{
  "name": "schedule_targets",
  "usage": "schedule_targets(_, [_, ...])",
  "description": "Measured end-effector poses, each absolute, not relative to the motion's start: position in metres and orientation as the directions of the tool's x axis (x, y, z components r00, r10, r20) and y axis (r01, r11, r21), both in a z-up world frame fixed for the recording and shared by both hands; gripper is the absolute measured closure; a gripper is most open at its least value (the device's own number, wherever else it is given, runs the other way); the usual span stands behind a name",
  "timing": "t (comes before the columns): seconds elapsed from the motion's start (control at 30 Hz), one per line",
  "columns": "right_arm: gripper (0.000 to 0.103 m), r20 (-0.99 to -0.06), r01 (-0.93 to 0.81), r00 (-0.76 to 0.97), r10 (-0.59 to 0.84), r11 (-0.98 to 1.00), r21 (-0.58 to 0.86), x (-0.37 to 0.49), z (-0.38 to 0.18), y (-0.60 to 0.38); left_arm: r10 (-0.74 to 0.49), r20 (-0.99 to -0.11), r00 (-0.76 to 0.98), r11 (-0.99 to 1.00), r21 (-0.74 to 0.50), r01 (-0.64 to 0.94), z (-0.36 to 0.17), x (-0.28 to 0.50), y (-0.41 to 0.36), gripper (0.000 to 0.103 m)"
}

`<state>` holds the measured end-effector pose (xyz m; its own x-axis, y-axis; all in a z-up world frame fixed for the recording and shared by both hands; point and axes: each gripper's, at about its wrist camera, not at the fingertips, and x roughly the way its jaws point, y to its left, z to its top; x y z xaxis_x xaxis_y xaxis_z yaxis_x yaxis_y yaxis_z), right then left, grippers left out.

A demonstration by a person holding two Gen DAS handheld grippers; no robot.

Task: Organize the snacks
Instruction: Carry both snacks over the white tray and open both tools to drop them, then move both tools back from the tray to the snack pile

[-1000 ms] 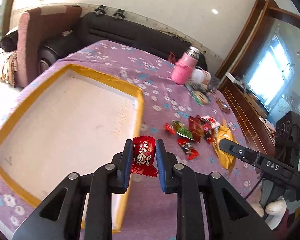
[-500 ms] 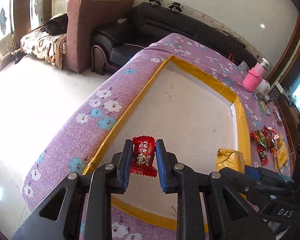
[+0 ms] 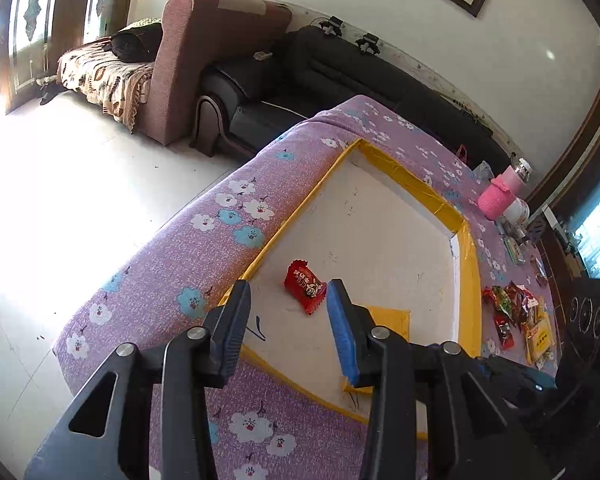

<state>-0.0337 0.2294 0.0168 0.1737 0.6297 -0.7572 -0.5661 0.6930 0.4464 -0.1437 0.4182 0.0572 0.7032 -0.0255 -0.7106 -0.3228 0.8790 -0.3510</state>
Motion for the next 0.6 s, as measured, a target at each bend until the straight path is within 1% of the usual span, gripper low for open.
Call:
schedule_targets(0.07, [0.053, -0.77, -0.645, 0.152, 0.62, 0.652, 0.398, -0.059, 0.021, 0.235, -0.026, -0.697, 0.716, 0.869, -0.37, -0.328, 0.06, -0.155, 0.419, 0.063])
schedule_targets(0.1, [0.057, -0.782, -0.673, 0.147, 0.606, 0.64, 0.37, -0.07, 0.021, 0.24, -0.024, -0.692, 0.721, 0.864, -0.377, -0.333, 0.062, -0.16, 0.419, 0.063])
schedule_targets(0.13, [0.058, -0.795, -0.692, 0.149, 0.587, 0.636, 0.34, -0.078, 0.019, 0.244, -0.023, -0.687, 0.726, 0.86, -0.384, -0.336, 0.064, -0.165, 0.419, 0.063])
schedule_targets(0.17, [0.069, -0.805, -0.702, 0.148, 0.575, 0.634, 0.324, -0.084, 0.016, 0.246, -0.025, -0.682, 0.731, 0.856, -0.391, -0.336, 0.066, -0.168, 0.419, 0.063])
schedule_targets(0.2, [0.083, -0.81, -0.706, 0.14, 0.569, 0.631, 0.322, -0.085, 0.012, 0.244, -0.027, -0.678, 0.735, 0.855, -0.397, -0.334, 0.068, -0.172, 0.418, 0.063])
schedule_targets(0.27, [0.083, -0.809, -0.706, 0.142, 0.571, 0.631, 0.322, -0.086, 0.008, 0.242, -0.023, -0.67, 0.742, 0.858, -0.395, -0.329, 0.075, -0.178, 0.414, 0.063])
schedule_targets(0.37, [0.083, -0.814, -0.717, 0.13, 0.566, 0.621, 0.317, -0.094, 0.008, 0.232, -0.015, -0.657, 0.753, 0.861, -0.391, -0.324, 0.083, -0.182, 0.408, 0.058])
schedule_targets(0.6, [0.081, -0.814, -0.746, 0.129, 0.566, 0.596, 0.296, -0.108, 0.009, 0.208, -0.065, -0.632, 0.772, 0.881, -0.4, -0.253, 0.097, -0.171, 0.374, 0.058])
